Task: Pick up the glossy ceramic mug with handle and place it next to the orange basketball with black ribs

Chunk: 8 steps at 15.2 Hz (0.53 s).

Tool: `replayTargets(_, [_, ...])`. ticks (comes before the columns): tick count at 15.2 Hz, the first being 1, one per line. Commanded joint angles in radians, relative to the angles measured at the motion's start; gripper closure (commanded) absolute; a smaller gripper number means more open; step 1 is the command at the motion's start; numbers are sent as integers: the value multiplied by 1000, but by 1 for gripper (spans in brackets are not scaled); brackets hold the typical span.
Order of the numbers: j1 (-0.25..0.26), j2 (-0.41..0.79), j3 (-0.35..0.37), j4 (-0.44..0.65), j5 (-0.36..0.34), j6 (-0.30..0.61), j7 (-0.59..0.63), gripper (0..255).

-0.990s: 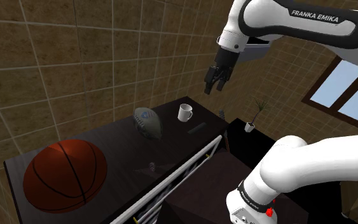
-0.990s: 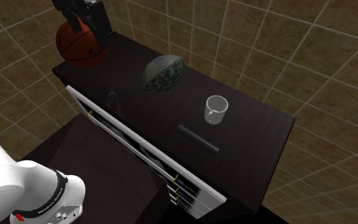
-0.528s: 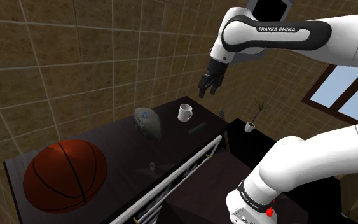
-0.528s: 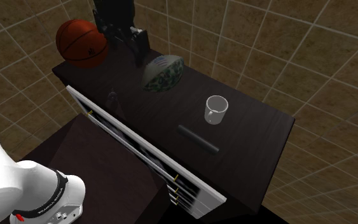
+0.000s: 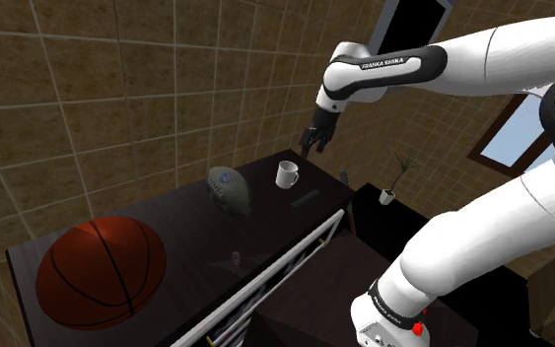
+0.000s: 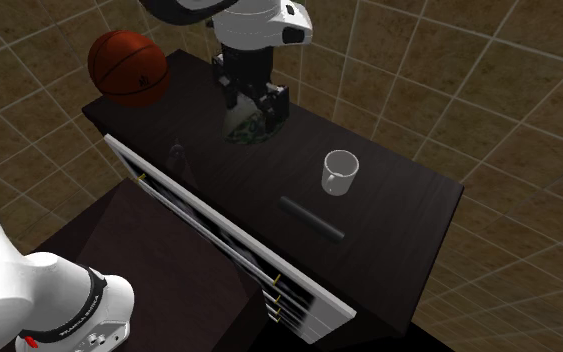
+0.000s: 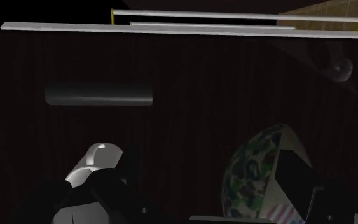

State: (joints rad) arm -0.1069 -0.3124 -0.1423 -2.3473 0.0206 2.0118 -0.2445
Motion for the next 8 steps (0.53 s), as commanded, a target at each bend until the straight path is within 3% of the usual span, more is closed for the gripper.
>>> replayTargets(1, [-8, 71, -22, 31, 4, 42, -35, 0])
replayTargets(8, [-34, 316, -78, 146, 53, 170, -151, 0])
